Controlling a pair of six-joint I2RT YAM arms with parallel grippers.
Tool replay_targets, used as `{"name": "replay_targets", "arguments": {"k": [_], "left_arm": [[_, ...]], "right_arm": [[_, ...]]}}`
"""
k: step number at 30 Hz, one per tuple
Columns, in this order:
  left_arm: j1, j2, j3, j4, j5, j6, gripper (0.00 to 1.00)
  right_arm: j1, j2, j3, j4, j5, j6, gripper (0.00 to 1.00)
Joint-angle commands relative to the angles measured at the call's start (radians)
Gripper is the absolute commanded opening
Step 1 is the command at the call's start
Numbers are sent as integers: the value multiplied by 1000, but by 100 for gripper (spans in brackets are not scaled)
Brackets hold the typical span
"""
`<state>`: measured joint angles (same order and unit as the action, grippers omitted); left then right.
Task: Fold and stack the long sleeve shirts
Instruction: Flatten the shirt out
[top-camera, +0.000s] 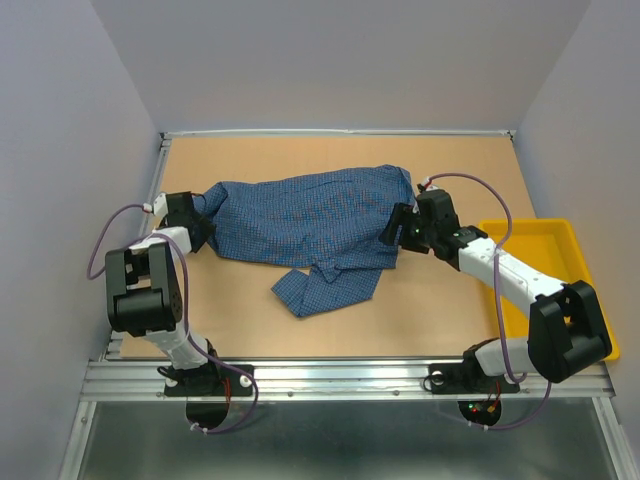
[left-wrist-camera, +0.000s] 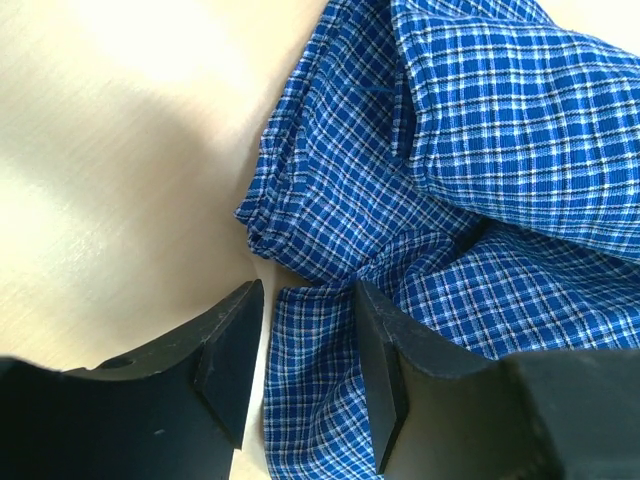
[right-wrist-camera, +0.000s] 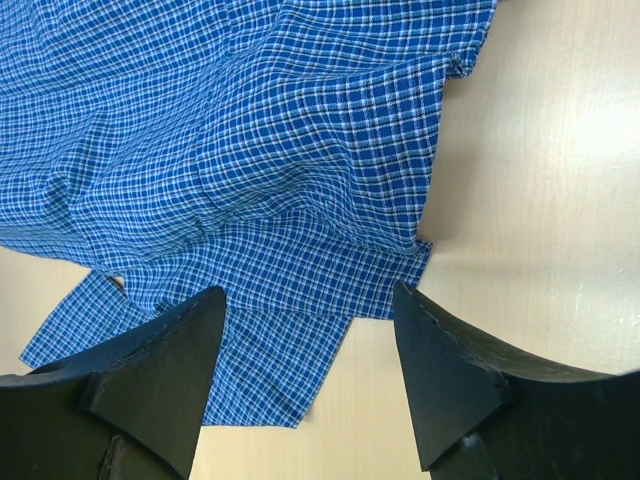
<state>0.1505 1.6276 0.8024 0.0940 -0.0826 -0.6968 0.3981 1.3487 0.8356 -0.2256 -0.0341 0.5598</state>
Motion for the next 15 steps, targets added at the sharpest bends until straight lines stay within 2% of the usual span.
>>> {"name": "replay_targets", "arguments": {"k": [1,4,7,8,9,10,12,15], "left_arm": [[-32,51,3,-175,-35,36,53],[-51,61,20,-198,-52,39,49],[-51,60,24,-212,-62,42,34],[-49,54,23,-217,-68,43,28],[-51,49,23,-221,-71,45,17],[-51,37,23,-229,-74,49,15],[-51,23,27,-241,-92,63,3],[-51,-24,37,-279,-123,86,0]], "right_arm": [[-10,-19,-26,54,-7,9,73],[-15,-14,-32,66,-12,11,73],[-19,-7,-38,80,-15,23,73],[-21,1,-41,92,-20,28,73],[-25,6,-44,98,-23,41,73],[-25,19,-46,112,-24,48,72],[-30,36,-49,124,-32,70,72],[-35,70,-64,155,-43,95,72]]}}
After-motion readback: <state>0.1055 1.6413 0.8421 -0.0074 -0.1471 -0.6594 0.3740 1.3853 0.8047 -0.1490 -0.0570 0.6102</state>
